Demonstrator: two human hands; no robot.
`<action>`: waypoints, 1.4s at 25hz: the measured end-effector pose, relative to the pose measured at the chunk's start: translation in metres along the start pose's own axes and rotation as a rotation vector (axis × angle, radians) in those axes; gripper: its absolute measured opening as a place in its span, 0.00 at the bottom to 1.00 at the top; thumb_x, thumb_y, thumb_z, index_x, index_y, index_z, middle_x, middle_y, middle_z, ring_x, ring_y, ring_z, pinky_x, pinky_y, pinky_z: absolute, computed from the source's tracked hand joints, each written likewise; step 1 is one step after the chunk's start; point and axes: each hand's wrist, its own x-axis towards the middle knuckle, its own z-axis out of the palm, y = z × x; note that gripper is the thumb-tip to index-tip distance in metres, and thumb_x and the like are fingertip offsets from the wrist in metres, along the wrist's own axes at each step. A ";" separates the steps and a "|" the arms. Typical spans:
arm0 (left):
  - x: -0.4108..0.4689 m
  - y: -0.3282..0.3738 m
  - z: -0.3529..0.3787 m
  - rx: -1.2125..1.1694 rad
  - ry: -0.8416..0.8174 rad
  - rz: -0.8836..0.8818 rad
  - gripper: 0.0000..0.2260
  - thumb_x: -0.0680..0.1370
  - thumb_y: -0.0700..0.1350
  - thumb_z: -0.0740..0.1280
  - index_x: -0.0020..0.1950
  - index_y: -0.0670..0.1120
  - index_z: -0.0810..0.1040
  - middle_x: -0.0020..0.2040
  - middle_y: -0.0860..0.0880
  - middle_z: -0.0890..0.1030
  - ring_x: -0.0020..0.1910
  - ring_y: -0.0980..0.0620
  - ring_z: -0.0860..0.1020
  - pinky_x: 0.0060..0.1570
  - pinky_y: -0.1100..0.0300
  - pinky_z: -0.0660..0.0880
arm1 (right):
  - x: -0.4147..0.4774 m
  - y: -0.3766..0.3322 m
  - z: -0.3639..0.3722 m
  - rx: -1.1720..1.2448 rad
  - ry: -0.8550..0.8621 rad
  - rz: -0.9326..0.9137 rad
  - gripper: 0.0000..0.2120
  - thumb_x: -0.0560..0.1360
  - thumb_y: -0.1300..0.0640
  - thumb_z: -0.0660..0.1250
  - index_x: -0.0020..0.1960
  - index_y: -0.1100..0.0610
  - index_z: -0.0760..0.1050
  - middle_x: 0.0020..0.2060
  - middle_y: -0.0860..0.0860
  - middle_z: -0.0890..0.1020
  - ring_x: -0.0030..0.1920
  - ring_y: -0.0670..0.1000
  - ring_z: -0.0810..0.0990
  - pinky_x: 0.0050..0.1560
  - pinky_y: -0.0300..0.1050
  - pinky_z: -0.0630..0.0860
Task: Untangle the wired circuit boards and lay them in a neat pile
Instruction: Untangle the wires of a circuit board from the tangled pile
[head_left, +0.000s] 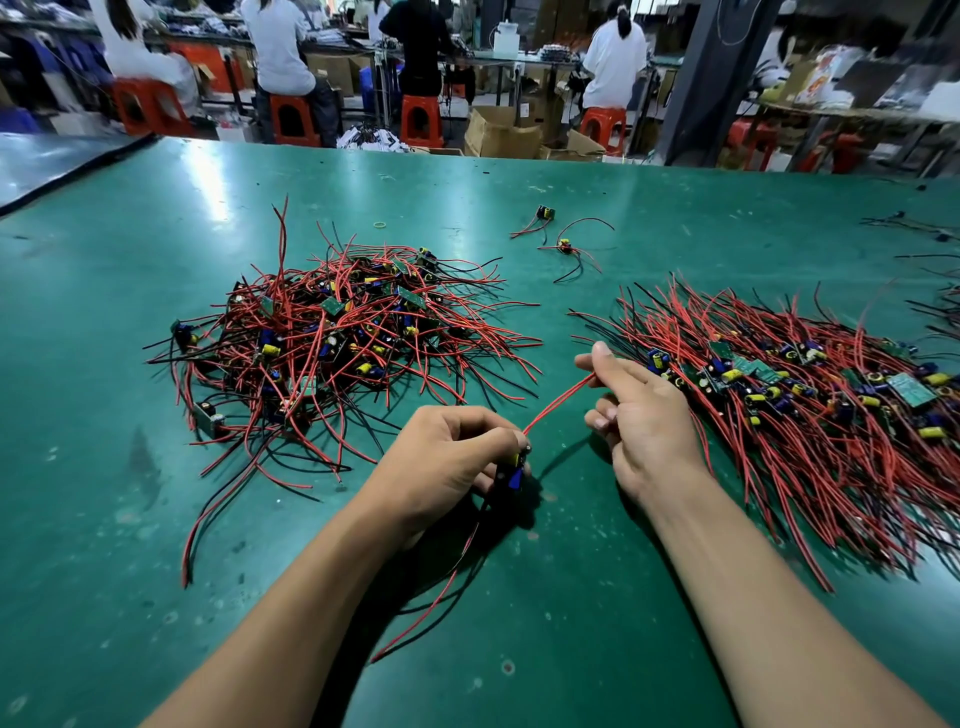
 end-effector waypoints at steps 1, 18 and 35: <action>0.000 0.000 0.000 0.008 -0.007 0.000 0.07 0.76 0.36 0.69 0.38 0.41 0.83 0.29 0.51 0.80 0.25 0.59 0.74 0.27 0.70 0.69 | 0.001 0.003 0.000 -0.095 0.045 -0.069 0.09 0.78 0.57 0.71 0.40 0.59 0.81 0.39 0.50 0.85 0.22 0.43 0.61 0.24 0.37 0.64; 0.001 -0.001 0.000 -0.088 -0.020 -0.020 0.06 0.77 0.35 0.67 0.41 0.39 0.81 0.27 0.50 0.80 0.23 0.60 0.74 0.25 0.71 0.69 | -0.003 -0.023 0.001 0.394 -0.113 0.466 0.19 0.80 0.56 0.64 0.32 0.63 0.78 0.26 0.50 0.69 0.19 0.43 0.61 0.19 0.32 0.62; 0.006 0.005 -0.001 -0.420 0.141 -0.091 0.20 0.81 0.55 0.60 0.58 0.38 0.79 0.38 0.43 0.82 0.34 0.51 0.80 0.35 0.59 0.81 | -0.013 -0.014 0.008 0.030 -0.071 0.245 0.24 0.72 0.36 0.70 0.49 0.59 0.80 0.32 0.48 0.72 0.24 0.43 0.64 0.24 0.35 0.65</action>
